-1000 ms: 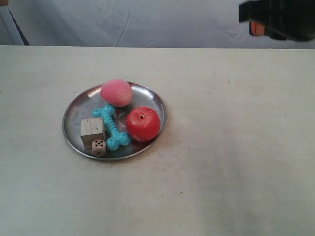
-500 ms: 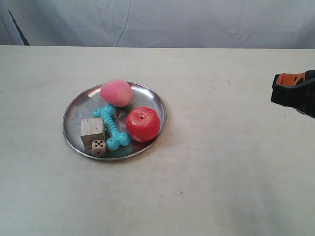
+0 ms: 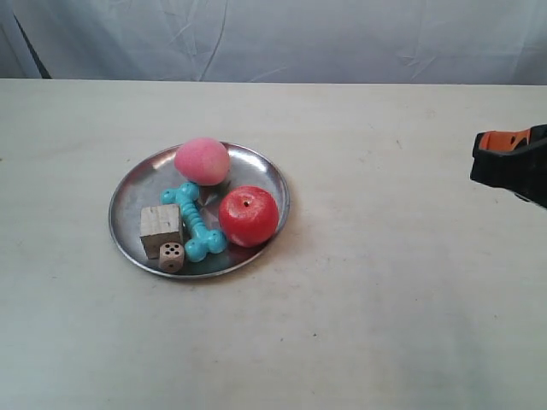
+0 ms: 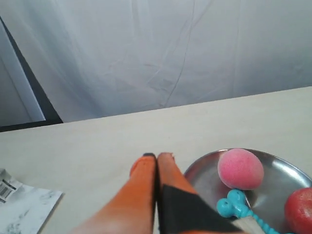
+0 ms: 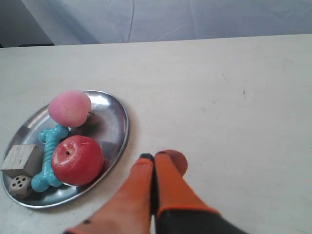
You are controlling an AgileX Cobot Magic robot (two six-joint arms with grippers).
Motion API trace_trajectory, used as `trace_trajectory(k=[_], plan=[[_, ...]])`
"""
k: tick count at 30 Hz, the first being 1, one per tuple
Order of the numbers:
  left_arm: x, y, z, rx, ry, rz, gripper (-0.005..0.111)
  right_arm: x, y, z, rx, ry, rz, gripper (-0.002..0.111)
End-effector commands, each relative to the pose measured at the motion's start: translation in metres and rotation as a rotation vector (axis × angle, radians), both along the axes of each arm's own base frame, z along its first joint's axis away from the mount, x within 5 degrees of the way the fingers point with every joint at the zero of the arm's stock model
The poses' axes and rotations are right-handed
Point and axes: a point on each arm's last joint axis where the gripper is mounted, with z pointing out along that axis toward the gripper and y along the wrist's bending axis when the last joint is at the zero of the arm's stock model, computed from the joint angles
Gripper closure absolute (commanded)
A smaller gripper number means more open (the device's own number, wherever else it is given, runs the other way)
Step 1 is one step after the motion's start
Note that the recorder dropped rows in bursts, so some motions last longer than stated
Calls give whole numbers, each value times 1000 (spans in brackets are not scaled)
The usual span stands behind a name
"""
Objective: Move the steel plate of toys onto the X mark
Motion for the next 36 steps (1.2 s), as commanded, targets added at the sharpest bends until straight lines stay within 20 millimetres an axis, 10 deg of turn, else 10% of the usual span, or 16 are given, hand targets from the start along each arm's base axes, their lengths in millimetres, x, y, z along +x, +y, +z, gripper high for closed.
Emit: trace_trajectory(k=[1, 15, 36], plan=[[-26, 6, -32, -110, 8, 73, 107, -1, 0, 1, 4, -10, -1, 109], [-68, 15, -140, -236, 13, 209, 107, -1, 0, 1, 5, -15, -2, 109], [-73, 15, -137, -241, -64, 201, 107, -1, 0, 1, 4, -11, -1, 109]])
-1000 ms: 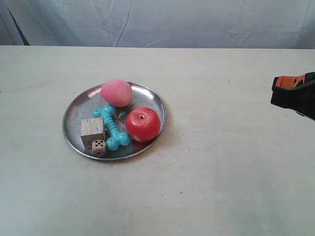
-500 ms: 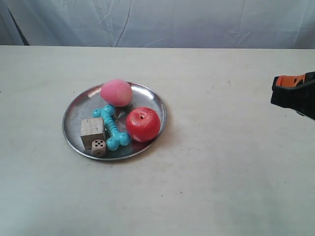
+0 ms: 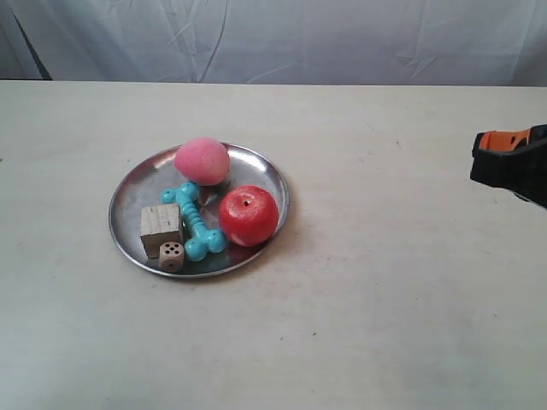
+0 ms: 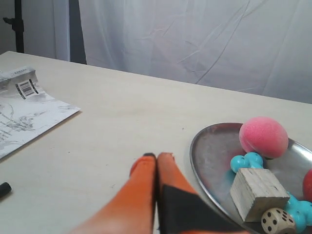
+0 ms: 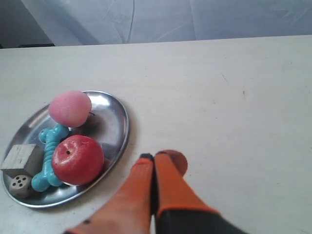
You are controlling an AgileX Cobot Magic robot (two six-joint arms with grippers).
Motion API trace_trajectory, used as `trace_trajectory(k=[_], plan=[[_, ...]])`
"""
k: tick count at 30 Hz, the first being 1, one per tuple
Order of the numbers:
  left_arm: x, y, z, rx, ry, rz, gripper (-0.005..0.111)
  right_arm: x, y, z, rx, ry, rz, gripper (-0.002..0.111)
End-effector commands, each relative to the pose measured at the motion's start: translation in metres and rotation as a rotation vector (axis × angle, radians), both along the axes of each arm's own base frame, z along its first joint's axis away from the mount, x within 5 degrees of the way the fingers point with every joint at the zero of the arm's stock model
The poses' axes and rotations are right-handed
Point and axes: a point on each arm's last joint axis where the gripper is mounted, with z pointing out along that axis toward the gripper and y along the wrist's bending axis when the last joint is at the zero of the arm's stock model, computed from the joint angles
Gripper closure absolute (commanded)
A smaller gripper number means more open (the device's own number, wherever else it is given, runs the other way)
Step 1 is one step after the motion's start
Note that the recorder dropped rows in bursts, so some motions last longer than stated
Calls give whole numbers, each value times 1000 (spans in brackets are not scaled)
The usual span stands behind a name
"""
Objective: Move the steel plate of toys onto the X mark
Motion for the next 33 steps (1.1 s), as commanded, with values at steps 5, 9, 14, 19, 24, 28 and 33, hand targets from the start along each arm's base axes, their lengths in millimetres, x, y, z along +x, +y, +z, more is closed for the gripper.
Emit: trace_trajectory(k=[5, 9, 14, 19, 24, 28, 33], plan=[[0, 1, 0, 12, -13, 6, 107, -1, 0, 1, -2, -13, 1, 109], [0, 1, 0, 15, -13, 6, 107, -1, -2, 0, -92, -34, 23, 109], [0, 1, 0, 15, -13, 6, 107, -24, -14, 0, -162, -62, 9, 109], [0, 1, 0, 15, -13, 6, 107, -58, -31, -25, -170, -113, -101, 109], [0, 1, 0, 15, -13, 6, 107, -83, -39, -55, -187, -158, -177, 109], [0, 1, 0, 15, -13, 6, 107, -96, -41, -80, -185, -186, -209, 109], [0, 1, 0, 16, -13, 7, 107, -102, -39, -100, -124, -192, -215, 109]])
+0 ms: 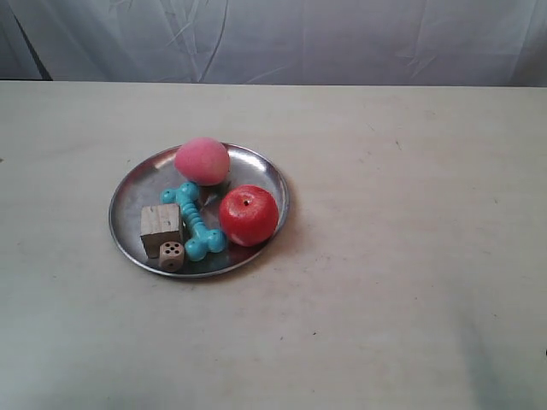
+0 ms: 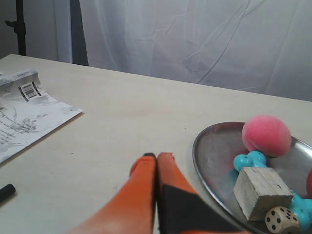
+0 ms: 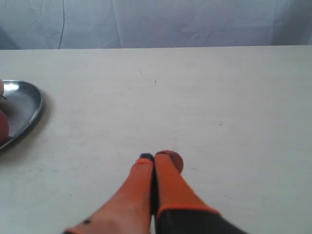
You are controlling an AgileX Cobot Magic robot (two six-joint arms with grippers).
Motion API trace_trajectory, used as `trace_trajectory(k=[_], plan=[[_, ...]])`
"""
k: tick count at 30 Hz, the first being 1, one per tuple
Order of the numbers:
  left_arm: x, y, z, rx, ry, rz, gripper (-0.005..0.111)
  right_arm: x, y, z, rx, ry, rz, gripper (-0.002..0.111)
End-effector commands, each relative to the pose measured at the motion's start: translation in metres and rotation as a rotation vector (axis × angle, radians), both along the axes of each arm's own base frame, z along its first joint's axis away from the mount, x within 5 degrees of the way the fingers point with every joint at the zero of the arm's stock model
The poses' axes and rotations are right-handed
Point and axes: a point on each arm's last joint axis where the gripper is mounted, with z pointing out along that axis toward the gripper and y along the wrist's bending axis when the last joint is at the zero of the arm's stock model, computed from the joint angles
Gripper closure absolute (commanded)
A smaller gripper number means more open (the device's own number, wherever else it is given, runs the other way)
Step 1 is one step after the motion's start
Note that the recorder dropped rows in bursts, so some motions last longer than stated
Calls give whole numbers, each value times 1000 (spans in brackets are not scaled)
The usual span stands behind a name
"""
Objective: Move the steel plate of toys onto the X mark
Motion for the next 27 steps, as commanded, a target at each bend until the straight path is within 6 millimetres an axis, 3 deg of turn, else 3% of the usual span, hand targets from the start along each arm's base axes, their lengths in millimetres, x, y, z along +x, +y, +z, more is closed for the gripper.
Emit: trace_trajectory(k=[1, 27], plan=[[0, 0, 0, -2, -14, 5, 107, -2, 1, -3, 57, -21, -6, 109], [0, 0, 0, 5, -14, 4, 107, -2, 2, -2, 105, -24, -7, 109]])
